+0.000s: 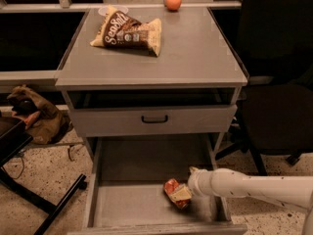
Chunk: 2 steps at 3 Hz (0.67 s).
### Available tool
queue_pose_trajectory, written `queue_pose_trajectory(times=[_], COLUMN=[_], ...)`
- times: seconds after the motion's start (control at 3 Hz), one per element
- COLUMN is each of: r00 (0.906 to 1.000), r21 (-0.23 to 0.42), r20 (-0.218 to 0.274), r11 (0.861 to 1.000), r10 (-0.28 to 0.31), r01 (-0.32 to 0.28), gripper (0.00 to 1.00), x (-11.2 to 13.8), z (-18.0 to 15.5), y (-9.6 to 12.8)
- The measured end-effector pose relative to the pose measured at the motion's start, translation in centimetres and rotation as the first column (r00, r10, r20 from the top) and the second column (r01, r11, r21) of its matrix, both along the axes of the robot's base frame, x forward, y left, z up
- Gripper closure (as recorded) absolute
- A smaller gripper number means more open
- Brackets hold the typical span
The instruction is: Pick coke can from middle drawer and place on counter
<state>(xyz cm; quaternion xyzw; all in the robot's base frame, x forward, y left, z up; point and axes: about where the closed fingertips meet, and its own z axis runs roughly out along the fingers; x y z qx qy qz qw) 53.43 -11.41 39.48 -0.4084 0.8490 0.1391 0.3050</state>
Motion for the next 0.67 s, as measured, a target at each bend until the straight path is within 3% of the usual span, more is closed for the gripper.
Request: queue_pose_trajectory(times=[0.67], r00=[1.0000], r21=[0.000], r20=[-0.002], r11=[1.000], r10=[0.001], r01=[-0.001], gripper=[0.65], x=[-0.04], z=[-0.04], y=[-0.01])
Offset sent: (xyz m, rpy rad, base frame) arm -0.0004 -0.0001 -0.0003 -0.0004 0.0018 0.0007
